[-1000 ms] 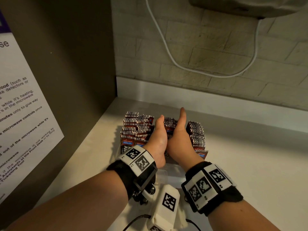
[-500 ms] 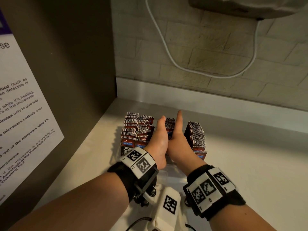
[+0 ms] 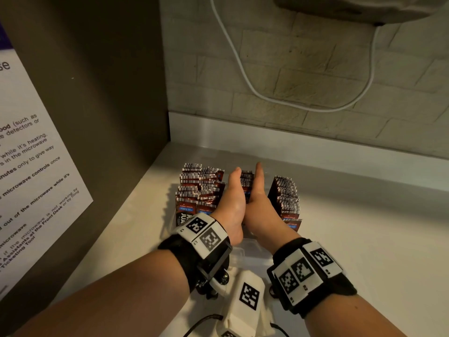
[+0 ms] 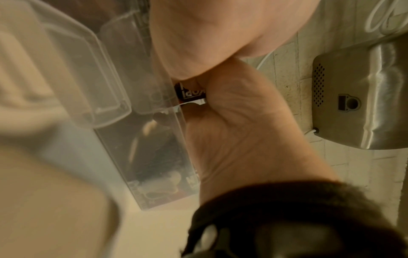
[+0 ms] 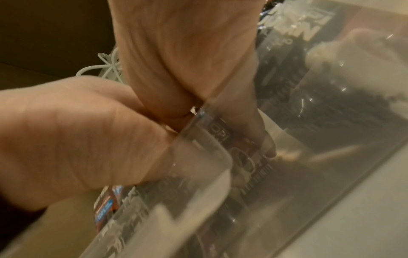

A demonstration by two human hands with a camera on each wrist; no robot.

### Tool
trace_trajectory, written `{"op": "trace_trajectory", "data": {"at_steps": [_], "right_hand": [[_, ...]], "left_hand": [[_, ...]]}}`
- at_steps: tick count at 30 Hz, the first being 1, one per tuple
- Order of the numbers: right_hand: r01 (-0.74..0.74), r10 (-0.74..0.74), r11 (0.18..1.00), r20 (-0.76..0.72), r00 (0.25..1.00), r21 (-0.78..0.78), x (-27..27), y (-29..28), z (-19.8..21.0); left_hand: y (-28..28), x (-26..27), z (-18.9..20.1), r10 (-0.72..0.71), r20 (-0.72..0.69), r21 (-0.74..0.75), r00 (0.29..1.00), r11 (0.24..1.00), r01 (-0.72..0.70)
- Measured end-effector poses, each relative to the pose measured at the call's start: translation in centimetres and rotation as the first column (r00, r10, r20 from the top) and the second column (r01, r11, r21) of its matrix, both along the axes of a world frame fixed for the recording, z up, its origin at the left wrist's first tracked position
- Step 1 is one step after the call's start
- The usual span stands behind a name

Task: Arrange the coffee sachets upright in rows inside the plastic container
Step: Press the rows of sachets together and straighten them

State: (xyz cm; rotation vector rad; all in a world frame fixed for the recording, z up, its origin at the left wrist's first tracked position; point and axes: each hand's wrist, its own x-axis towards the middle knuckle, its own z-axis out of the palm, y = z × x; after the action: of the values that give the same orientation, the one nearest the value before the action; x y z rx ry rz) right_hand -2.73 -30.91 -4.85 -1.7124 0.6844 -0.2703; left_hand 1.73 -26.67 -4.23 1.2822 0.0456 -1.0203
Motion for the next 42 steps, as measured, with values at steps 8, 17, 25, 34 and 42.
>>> {"op": "trace_trajectory", "data": {"at_steps": [8,17,25,34,42], "right_hand": [[0.016,-0.016,1.000,0.004,1.000,-0.010,0.3,-0.2,-0.5],[0.011,-0.010,1.000,0.013,1.000,-0.029,0.2,-0.4,-0.8],[0.121,-0.120,0.989,0.012,0.993,-0.084,0.7,-0.5,-1.5],[0.131,-0.130,0.987,0.017,0.991,-0.089,0.1,-1.3,-0.9],[0.144,-0.136,0.984,0.076,0.988,-0.103,-0.1,-0.9,-0.9]], "left_hand": [[0.2,-0.1,0.6,0.000,0.005,-0.022,1.000,1.000,0.000],[-0.1,-0.2,0.2,0.041,0.003,0.021,0.999,0.999,-0.041],[-0.3,-0.1,0.1,0.029,-0.008,-0.006,1.000,1.000,-0.029],[-0.2,-0.1,0.3,-0.026,0.032,-0.002,0.999,1.000,0.026],[-0.3,-0.4,0.7,-0.132,0.039,-0.012,0.990,0.991,0.133]]}}
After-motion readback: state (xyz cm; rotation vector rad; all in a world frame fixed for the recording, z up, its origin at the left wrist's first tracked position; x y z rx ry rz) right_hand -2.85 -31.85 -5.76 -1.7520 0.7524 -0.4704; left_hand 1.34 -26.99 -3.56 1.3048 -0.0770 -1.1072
